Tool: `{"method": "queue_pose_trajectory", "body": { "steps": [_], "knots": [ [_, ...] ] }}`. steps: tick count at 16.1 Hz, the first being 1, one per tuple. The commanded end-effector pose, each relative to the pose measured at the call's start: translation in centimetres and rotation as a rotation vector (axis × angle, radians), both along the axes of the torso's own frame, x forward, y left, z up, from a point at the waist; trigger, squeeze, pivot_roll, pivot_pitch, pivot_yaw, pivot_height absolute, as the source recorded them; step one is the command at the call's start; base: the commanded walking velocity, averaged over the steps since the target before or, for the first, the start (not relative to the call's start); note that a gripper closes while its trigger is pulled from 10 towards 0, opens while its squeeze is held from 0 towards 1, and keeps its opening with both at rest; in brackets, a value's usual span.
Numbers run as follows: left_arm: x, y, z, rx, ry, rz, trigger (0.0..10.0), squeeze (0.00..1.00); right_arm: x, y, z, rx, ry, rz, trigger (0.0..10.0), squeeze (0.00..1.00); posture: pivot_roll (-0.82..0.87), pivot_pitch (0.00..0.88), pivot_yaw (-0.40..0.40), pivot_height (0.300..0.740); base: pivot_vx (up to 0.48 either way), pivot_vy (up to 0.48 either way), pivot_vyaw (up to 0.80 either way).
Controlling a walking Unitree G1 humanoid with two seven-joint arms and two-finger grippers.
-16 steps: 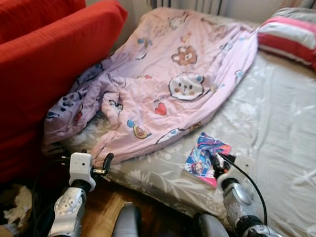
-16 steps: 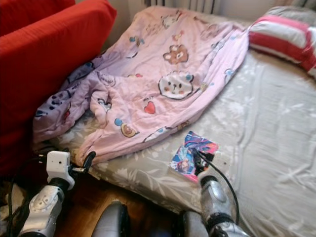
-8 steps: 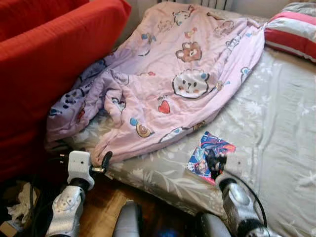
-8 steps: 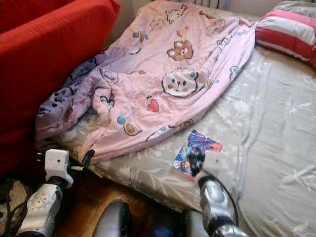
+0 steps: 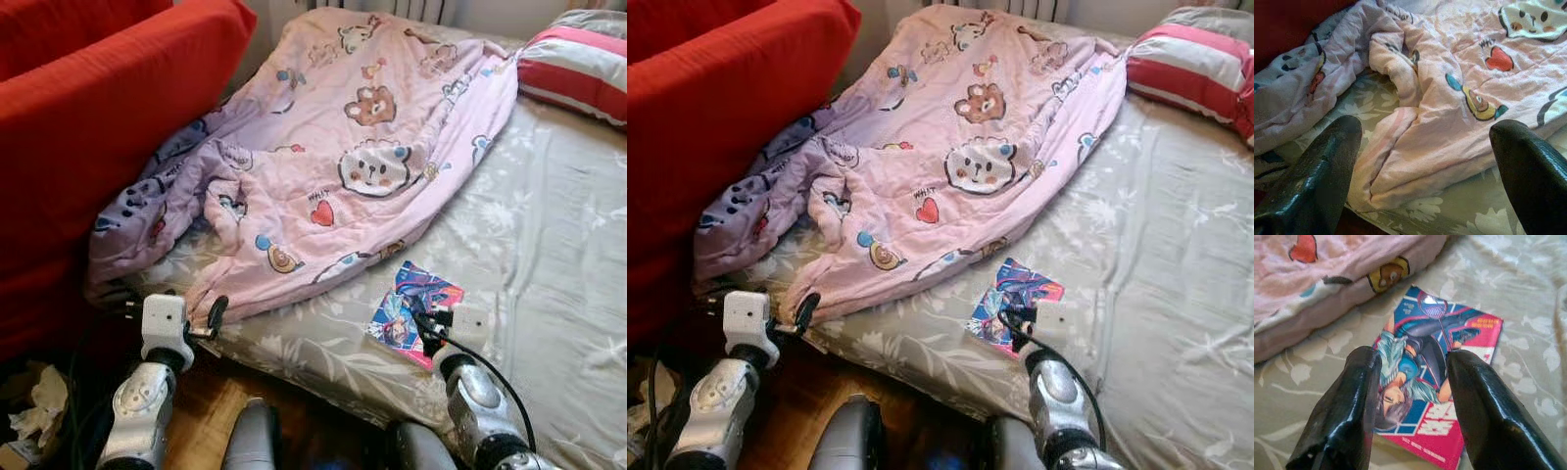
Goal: Clean up the room
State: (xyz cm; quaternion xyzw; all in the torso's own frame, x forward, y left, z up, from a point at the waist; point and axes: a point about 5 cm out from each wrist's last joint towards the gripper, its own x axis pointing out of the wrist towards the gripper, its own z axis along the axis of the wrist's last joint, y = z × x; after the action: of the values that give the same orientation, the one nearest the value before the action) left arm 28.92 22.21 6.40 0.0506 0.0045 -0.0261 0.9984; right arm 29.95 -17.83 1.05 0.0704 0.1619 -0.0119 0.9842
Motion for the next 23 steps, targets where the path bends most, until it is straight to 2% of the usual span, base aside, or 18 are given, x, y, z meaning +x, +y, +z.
{"method": "queue_pose_trajectory", "body": {
  "steps": [1, 7, 10, 11, 15, 17, 20, 23],
  "knots": [
    [-0.4, 0.5, -0.9, -0.002, 0.051, 0.016, 10.0, 0.0, -0.3, 0.1, -0.5, 0.005, 0.026, -0.004, 10.0, 0.0, 0.2, 0.178, 0.022, 0.645, -0.259, 0.0, 0.0],
    [-0.5, 0.6, -1.1, 0.013, 0.063, 0.027, 10.0, 0.0, -0.5, 0.2, -0.6, 0.029, 0.03, -0.022, 10.0, 0.0, 0.21, 0.178, 0.021, 0.645, 0.0, 0.0, 0.0],
    [-0.5, 0.8, -1.0, 0.019, 0.059, 0.028, 10.0, 0.0, -0.4, 0.1, -0.7, 0.081, 0.042, -0.065, 10.0, 0.0, 0.21, 0.2, 0.024, 0.645, 0.0, 0.0, 0.0],
    [-0.6, 0.8, -1.0, 0.024, 0.061, 0.024, 10.0, 0.0, -0.4, 0.1, -0.9, 0.104, 0.079, -0.092, 10.0, 0.0, 0.22, 0.211, 0.026, 0.645, 0.0, 0.0, 0.0],
    [-1.2, 1.1, -1.0, 0.035, 0.061, 0.023, 10.0, 0.0, -0.6, 0.3, -1.2, 0.067, 0.107, -0.086, 10.0, 0.0, 0.25, 0.215, 0.027, 0.621, 0.0, 0.0, 0.0],
    [-1.5, 1.6, -1.0, 0.038, 0.06, 0.033, 10.0, 0.0, -0.4, 0.4, -1.0, -0.016, 0.1, -0.054, 10.0, 0.0, 0.25, 0.228, 0.032, 0.611, 0.0, 0.0, 0.0],
    [-2.0, 1.8, -0.9, 0.047, 0.061, 0.028, 10.0, 0.0, -0.1, 0.5, -0.8, -0.005, 0.101, -0.063, 10.0, 0.0, 0.27, 0.25, 0.039, 0.611, 0.0, 0.0, 0.0],
    [-2.4, 2.0, -0.4, 0.053, 0.051, 0.024, 10.0, 0.0, 0.3, 0.5, -0.5, 0.056, 0.108, -0.106, 10.0, 0.0, 0.29, 0.279, 0.05, 0.611, 0.0, 0.0, 0.0]
  ]
}}
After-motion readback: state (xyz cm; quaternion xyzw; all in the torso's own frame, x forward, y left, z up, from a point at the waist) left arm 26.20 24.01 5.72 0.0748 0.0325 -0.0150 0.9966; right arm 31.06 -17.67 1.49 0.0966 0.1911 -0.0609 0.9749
